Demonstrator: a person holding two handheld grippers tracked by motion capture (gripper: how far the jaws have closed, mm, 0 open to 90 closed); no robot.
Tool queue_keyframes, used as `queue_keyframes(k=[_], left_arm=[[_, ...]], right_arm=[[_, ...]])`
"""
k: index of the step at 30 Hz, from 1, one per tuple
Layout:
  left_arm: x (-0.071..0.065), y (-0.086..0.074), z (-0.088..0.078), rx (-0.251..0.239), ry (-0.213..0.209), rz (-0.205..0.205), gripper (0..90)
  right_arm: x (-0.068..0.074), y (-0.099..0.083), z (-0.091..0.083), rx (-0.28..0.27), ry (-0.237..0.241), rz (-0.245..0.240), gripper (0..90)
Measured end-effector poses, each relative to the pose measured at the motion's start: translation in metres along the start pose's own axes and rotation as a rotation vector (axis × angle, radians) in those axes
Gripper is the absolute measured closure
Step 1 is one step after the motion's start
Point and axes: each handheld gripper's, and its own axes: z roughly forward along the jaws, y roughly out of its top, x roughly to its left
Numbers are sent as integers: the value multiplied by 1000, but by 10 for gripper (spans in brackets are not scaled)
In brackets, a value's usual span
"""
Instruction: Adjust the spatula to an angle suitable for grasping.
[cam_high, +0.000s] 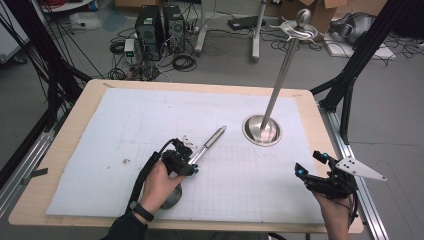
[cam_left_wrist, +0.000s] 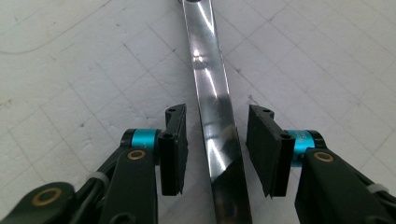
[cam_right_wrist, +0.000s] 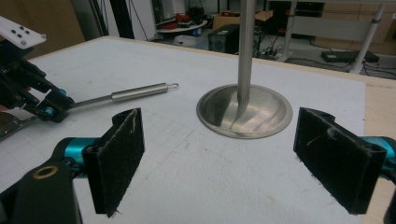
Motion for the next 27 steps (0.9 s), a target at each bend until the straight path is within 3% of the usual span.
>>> queue_keyframes(k=[9, 17, 19, 20, 27], left_arm=[[-1, 1, -1, 2, 3, -3, 705], [-1, -1, -1, -16, -4, -22, 717], [-1, -2, -1, -19, -6, -17, 733], [-1, -3, -2, -24, -15, 6, 743], [-2, -5, -4, -41, -18, 11, 743]], right_arm=[[-1, 0, 0, 1, 1, 11, 154], [-1, -1, 0, 6, 3, 11, 154], [-1, -1, 0, 2, 3, 16, 154], [-1, -1, 0, 3, 3, 16, 154], [-1, -1, 1, 5, 4, 17, 154]])
